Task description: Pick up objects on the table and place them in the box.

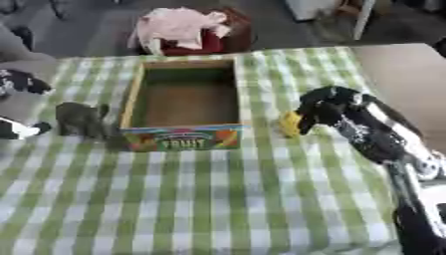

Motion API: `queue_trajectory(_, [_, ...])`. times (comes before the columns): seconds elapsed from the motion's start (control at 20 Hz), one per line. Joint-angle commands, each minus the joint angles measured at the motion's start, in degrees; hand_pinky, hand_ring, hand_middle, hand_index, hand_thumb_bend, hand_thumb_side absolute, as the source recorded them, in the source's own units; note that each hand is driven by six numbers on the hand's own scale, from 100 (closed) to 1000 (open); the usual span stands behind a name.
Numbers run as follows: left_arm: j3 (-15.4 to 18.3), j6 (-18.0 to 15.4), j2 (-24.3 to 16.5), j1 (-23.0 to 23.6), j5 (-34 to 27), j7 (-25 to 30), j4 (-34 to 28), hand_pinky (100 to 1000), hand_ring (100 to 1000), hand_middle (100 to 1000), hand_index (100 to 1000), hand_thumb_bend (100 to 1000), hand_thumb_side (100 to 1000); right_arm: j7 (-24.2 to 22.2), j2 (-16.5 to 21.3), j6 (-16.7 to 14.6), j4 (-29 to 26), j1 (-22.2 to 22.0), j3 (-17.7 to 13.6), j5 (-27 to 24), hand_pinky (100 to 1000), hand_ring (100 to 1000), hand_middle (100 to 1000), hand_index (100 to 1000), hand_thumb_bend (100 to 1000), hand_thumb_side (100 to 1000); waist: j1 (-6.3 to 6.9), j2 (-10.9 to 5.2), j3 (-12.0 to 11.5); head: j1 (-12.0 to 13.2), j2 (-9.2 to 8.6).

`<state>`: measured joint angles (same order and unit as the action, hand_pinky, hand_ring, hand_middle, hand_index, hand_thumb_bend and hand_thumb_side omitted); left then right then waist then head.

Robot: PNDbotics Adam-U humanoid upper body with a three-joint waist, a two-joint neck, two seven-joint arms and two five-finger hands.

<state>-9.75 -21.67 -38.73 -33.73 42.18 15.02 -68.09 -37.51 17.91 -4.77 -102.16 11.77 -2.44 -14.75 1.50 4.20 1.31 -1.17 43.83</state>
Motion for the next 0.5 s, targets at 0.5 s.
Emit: queue_trajectory(0.5, [0.0,0.1,-1.0,-1.3,0.9,-0.7,-0.3,726,716,650,812,466,272,-0.1,0.9,-0.1,-0.8,0.6,-0.2,-0.2,546,573,610,755,155,543,0.01,-0.67,0.0,-0.1,0.29])
